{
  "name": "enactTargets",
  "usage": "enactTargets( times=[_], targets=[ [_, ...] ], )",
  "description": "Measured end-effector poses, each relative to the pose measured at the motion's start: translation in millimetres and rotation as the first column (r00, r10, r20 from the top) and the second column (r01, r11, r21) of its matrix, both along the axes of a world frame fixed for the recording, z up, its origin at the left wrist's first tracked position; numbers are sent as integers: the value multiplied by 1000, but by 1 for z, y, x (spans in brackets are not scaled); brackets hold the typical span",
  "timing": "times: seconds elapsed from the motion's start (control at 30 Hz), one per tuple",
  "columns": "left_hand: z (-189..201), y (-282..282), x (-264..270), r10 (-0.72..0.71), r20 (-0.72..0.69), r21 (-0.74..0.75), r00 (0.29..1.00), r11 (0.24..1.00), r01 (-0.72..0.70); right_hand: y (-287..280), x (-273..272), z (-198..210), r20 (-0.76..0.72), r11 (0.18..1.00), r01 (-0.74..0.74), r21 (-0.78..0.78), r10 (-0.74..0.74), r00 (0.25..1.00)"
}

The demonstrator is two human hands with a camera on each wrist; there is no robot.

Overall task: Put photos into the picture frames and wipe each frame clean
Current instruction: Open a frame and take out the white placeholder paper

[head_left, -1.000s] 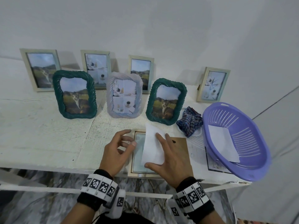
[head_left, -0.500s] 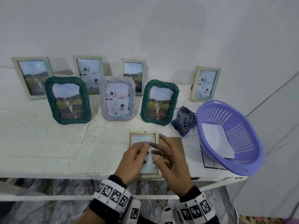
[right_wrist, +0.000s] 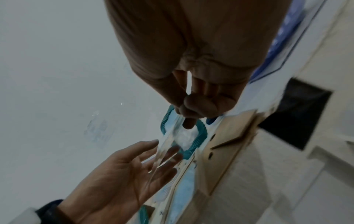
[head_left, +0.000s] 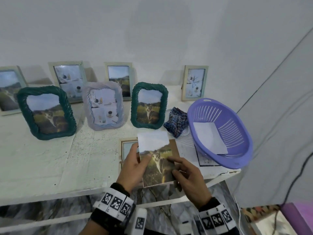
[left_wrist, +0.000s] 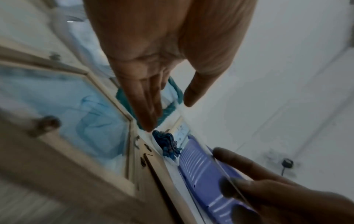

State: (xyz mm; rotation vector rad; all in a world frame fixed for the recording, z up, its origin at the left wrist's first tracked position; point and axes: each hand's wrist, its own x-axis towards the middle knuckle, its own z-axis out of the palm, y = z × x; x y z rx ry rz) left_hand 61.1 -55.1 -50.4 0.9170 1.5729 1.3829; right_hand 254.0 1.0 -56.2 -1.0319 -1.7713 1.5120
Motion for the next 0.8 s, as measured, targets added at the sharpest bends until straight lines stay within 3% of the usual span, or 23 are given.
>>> enactTargets(
  times=[0.1, 0.17, 0.23, 0.33, 0.4, 0.47, 0.53, 0.6, 0.63, 0.73, 0.8],
  targets=[
    [3, 14, 7, -60, -235, -37, 970, 998, 52, -4, 29, -1, -20, 994, 91, -66, -93, 995],
    [5, 29, 13, -112, -447, -10, 887, 993, 120, -9, 49, -5, -38, 982, 159, -100, -164, 986],
    [8, 47, 23, -181, -610, 13, 772, 971, 238, -14, 67, -11, -30, 968, 220, -123, -225, 974],
    [16, 77, 47, -283, -740, -9, 611, 912, 411, -24, 93, -21, 49, 941, 310, -134, -306, 951],
    [20, 96, 63, -352, -818, -95, 454, 863, 497, -30, 107, -27, 92, 925, 352, -144, -342, 935],
    [24, 112, 75, -400, -874, -214, 275, 826, 522, -34, 119, -30, 126, 909, 390, -147, -374, 919],
    [26, 124, 79, -388, -907, -259, 163, 820, 511, -38, 130, -33, 164, 889, 437, -138, -414, 895],
    [28, 134, 79, -343, -927, -218, 150, 819, 531, -40, 139, -31, 181, 868, 485, -108, -462, 868],
    [30, 138, 78, -329, -928, -186, 175, 816, 547, -40, 143, -29, 183, 858, 504, -97, -483, 857],
    [41, 148, 72, -314, -893, -79, 323, 815, 574, -28, 150, -23, 214, 831, 555, -23, -538, 815],
    [47, 155, 68, -315, -872, -49, 374, 817, 574, -11, 152, -21, 250, 831, 552, 67, -549, 797]
  ],
)
